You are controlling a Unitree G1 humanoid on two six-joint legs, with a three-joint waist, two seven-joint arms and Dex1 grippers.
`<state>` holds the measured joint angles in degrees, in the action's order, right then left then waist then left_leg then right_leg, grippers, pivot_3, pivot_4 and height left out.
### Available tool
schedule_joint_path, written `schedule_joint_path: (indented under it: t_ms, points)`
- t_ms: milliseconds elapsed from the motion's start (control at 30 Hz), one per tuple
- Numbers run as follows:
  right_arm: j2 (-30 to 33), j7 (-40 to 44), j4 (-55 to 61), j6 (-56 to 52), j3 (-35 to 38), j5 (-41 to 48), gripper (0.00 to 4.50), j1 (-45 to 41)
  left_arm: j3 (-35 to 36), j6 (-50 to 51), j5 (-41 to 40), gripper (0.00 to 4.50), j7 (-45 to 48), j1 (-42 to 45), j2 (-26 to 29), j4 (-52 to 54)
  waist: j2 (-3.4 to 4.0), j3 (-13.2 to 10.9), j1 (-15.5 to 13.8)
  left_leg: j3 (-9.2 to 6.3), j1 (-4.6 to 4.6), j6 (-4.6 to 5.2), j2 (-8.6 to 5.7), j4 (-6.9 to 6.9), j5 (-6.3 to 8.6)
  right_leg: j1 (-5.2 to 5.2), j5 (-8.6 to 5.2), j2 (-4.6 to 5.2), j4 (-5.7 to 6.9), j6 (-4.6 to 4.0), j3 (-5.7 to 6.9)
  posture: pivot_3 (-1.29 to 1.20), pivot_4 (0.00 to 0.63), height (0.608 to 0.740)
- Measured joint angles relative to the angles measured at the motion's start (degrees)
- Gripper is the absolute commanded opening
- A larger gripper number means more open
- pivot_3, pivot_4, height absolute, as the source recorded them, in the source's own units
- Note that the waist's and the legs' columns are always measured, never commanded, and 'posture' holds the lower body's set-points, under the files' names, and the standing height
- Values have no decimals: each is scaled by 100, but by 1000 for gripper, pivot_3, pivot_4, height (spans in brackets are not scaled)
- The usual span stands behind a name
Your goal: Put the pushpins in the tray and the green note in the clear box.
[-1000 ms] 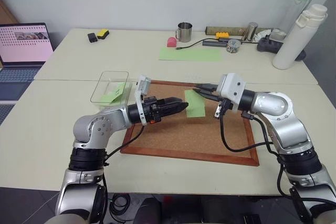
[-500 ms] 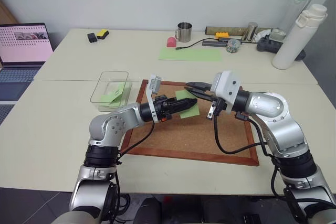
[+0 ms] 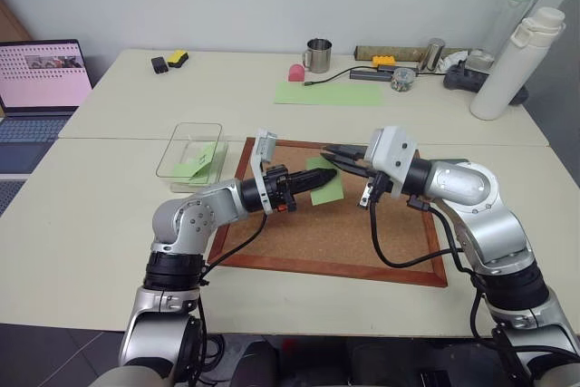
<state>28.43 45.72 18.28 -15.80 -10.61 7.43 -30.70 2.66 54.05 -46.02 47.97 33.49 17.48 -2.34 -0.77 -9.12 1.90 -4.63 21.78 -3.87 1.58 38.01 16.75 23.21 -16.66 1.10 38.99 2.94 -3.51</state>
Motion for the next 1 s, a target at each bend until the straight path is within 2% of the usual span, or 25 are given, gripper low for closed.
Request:
schedule_joint_path:
  t_ms: [233,367,467,600,700,833,1000]
  points:
    - [190,-213,227,-155,302,34,0,246,0,-171,388,17,-224,221,9,-649,-1,-1,-17,-3,4,0,-2,0,0,0,0,1,-2,0,4,0,150,740]
    - [241,-347,301,-252,481,52,0,475,-105,-218,417,17,-35,391,6,-646,-1,-1,-10,0,2,0,-2,0,0,0,0,0,-1,0,1,0,150,740]
    - [223,-663,219,-458,942,119,0,752,-335,-449,609,17,183,430,30,-515,-2,-1,-22,1,5,-1,-2,0,-1,0,0,1,-1,0,0,0,150,740]
    - [213,-1393,-942,-639,1973,149,0,1171,-1411,-2006,1844,17,769,681,365,-192,-2,-1,-62,15,-1,-14,-9,-1,-8,-3,0,6,-2,0,-10,0,150,740]
    - [159,-1777,-1697,-855,2437,275,0,1148,-1894,-3005,2495,17,1094,755,323,-273,3,-3,-28,20,-3,-13,-5,-6,-7,0,0,1,-2,0,-15,0,150,740]
    - [94,-2212,-2774,-1119,2924,516,0,546,-2184,-3965,2987,17,1186,962,-4,-400,10,-5,45,26,-9,4,-5,-8,2,2,0,-4,0,0,-28,0,150,740]
    - [40,-2225,-3399,-1207,2971,686,0,149,-2267,-4230,3210,17,1276,871,-20,-502,11,-5,55,26,-6,6,-4,-7,3,2,0,-4,-1,0,-27,0,150,740]
